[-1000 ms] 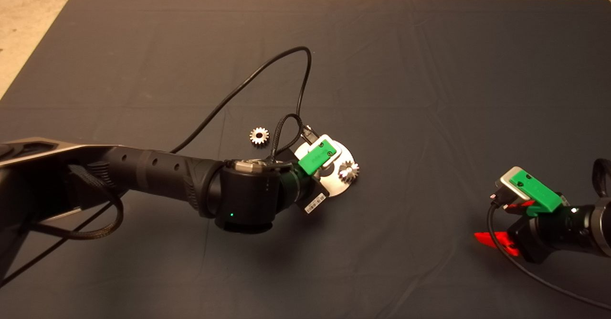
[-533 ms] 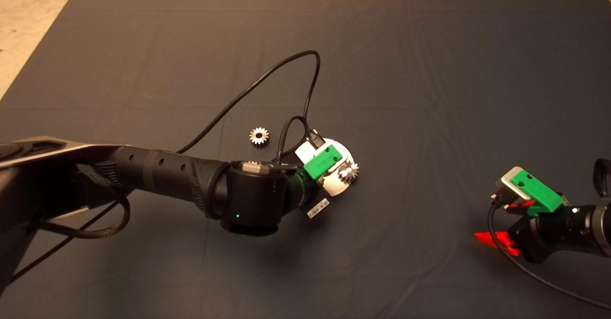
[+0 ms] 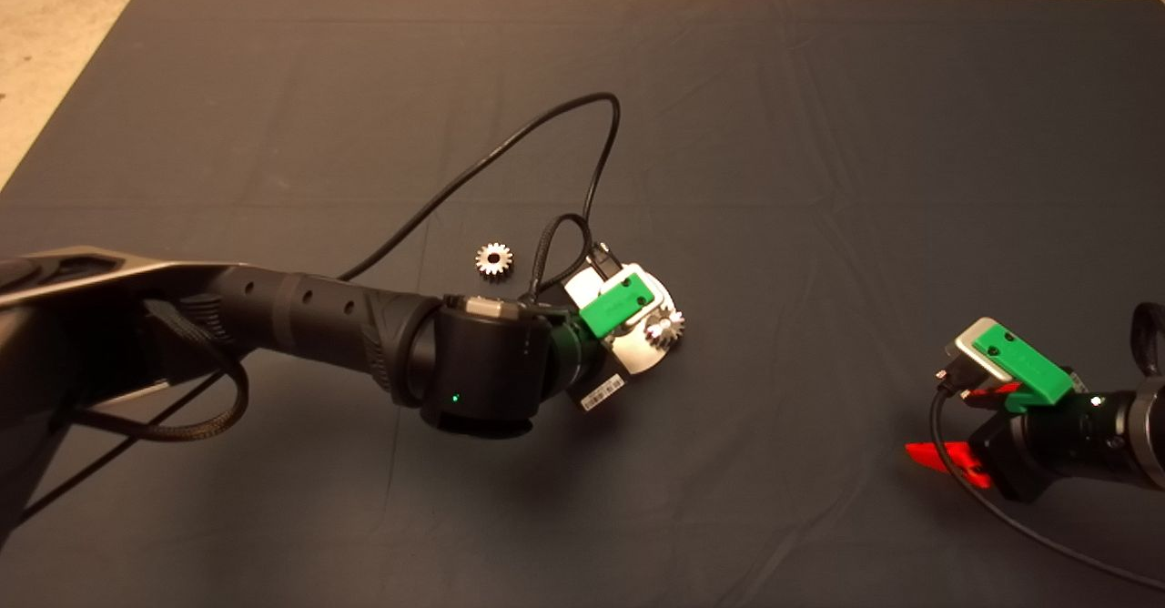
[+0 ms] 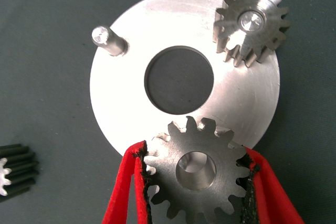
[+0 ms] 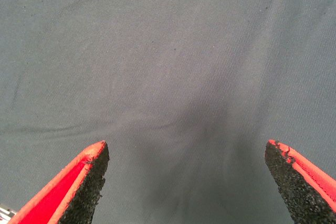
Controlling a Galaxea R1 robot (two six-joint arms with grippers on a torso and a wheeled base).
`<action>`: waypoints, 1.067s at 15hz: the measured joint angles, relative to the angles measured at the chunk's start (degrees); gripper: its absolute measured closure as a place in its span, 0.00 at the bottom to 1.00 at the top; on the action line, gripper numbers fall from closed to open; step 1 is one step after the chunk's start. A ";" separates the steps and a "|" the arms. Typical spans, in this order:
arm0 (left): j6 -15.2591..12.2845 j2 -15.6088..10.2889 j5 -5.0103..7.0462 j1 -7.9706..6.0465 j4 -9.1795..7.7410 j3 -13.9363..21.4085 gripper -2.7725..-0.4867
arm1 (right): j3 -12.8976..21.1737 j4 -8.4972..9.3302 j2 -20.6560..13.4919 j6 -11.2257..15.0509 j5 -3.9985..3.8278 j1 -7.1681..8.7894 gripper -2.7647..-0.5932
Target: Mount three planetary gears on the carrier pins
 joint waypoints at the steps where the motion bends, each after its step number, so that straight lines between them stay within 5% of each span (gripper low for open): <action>1: 0.36 0.00 0.02 -0.06 -0.11 0.00 0.92 | 0.00 0.00 0.00 0.00 0.00 0.00 0.26; 16: 0.66 -0.83 0.03 -0.05 -0.55 -0.99 0.92 | 0.00 0.00 -0.02 0.00 0.00 0.00 0.26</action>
